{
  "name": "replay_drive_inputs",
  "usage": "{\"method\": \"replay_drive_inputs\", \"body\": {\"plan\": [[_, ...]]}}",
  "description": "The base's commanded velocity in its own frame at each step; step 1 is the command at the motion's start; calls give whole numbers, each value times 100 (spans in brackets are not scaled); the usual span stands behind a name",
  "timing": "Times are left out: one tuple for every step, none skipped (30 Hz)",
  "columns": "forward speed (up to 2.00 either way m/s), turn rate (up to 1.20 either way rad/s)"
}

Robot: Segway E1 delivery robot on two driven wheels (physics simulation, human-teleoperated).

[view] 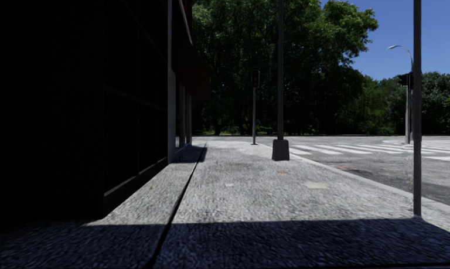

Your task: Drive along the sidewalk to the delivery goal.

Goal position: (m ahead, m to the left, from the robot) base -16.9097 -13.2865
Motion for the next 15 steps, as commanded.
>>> {"method": "replay_drive_inputs", "body": {"plan": [[200,0],[200,0],[200,0],[200,0],[200,0],[200,0],[200,0],[200,0],[200,0],[200,0],[200,0],[200,0],[200,0],[200,0],[200,0]]}}
